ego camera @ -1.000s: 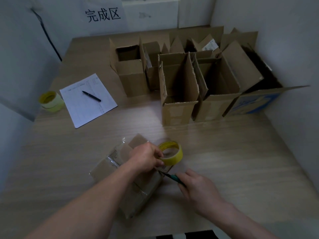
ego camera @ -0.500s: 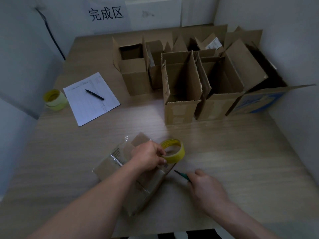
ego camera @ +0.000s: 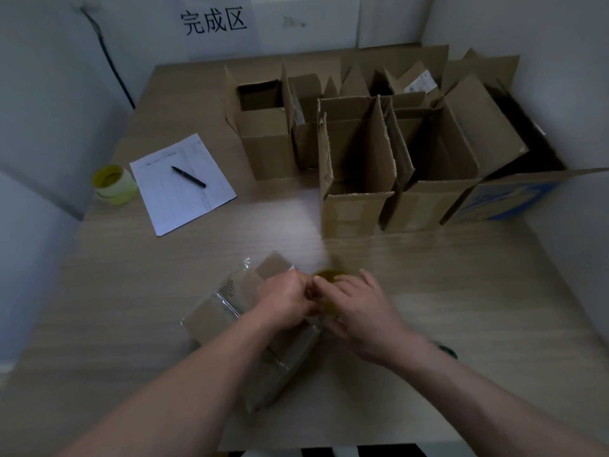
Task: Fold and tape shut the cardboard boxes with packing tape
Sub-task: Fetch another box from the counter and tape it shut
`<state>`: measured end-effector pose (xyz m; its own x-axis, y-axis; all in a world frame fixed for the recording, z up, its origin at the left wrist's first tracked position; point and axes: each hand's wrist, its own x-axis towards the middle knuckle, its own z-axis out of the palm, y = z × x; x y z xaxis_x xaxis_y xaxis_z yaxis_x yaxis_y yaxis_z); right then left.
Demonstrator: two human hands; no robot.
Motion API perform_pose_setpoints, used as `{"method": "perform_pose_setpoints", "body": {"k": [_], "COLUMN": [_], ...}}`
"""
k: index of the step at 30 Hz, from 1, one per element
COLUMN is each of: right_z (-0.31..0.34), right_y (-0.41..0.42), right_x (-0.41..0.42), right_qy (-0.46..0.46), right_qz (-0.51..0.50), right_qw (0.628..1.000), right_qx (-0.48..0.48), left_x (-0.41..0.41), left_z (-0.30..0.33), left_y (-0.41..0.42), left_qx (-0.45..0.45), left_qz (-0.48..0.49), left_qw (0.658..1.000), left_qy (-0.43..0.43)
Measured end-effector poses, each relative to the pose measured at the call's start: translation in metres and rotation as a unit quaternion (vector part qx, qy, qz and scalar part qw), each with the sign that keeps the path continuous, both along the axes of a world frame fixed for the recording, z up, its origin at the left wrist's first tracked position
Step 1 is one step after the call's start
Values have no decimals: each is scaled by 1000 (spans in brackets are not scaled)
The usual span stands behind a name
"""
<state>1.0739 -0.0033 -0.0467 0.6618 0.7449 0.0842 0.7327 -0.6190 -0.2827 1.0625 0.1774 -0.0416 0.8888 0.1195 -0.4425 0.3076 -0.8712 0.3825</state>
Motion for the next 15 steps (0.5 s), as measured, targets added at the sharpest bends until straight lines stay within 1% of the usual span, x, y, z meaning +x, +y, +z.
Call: {"method": "perform_pose_setpoints", "body": {"k": [2, 4, 6, 8, 9, 11, 13, 15], "right_z": [-2, -7, -11, -13, -14, -15, -17, -17], "right_y": [14, 19, 20, 20, 20, 20, 21, 23], "right_x": [11, 18, 22, 25, 28, 33, 39, 43], "right_qy": [56, 102, 140, 165, 177, 198, 220, 237], "right_qz": [13, 28, 46, 72, 84, 103, 127, 146], "right_qw": [998, 994, 989, 983, 980, 973, 963, 955], "right_qx": [-41, -32, -20, -27, -37, -62, -91, -103], "left_x": [-6, -16, -29, -44, -53, -73, -89, -94], "left_z": [-6, -13, -15, -12, -12, -13, -17, -21], "left_y": [0, -1, -3, -4, -4, -5, -9, -15], "left_qx": [27, 57, 49, 20, 22, 72, 128, 149], "left_qz": [-6, -30, -47, -58, -61, -34, 8, 34], "left_qw": [999, 995, 990, 982, 978, 970, 964, 962], "left_qy": [-33, -79, -125, -177, -200, -231, -232, -228]}}
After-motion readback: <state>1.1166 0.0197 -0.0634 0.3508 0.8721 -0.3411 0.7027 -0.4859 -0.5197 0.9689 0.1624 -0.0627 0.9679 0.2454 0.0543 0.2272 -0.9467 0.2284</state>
